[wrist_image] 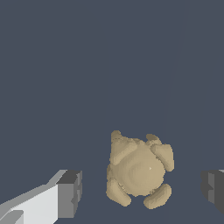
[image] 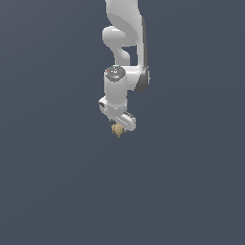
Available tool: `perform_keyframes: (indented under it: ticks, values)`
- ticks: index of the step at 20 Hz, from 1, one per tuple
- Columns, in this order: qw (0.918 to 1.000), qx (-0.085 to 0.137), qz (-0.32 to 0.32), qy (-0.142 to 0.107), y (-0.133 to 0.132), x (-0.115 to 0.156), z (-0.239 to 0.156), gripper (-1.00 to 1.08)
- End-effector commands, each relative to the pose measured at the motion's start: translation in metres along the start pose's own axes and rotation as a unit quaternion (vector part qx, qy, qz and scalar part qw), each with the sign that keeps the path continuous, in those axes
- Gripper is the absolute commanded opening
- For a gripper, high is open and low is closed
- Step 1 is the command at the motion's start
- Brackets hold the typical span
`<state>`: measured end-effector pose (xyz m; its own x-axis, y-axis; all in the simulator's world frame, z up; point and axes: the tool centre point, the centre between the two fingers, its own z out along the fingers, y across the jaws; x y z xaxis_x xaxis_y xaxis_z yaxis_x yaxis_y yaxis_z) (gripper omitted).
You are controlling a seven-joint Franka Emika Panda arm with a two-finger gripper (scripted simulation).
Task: Pick up the object and move it to a goal position.
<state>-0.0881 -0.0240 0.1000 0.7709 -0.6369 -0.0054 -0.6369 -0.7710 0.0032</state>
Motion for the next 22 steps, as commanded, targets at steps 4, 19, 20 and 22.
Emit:
perform_keyframes:
  ticks: [4,19,20,22]
  values:
    - [0.9992,0.001,0.040,0.002,0.005,-0.010,0.007,1.00]
    - [0.9984,0.002,0.056,0.002,0.008,-0.014,0.025,1.00]
    - [0.9984,0.002,0.056,0.002,0.008,-0.014,0.029,1.00]
    - [0.9984,0.002,0.057,0.003,0.008,-0.014,0.039,1.00]
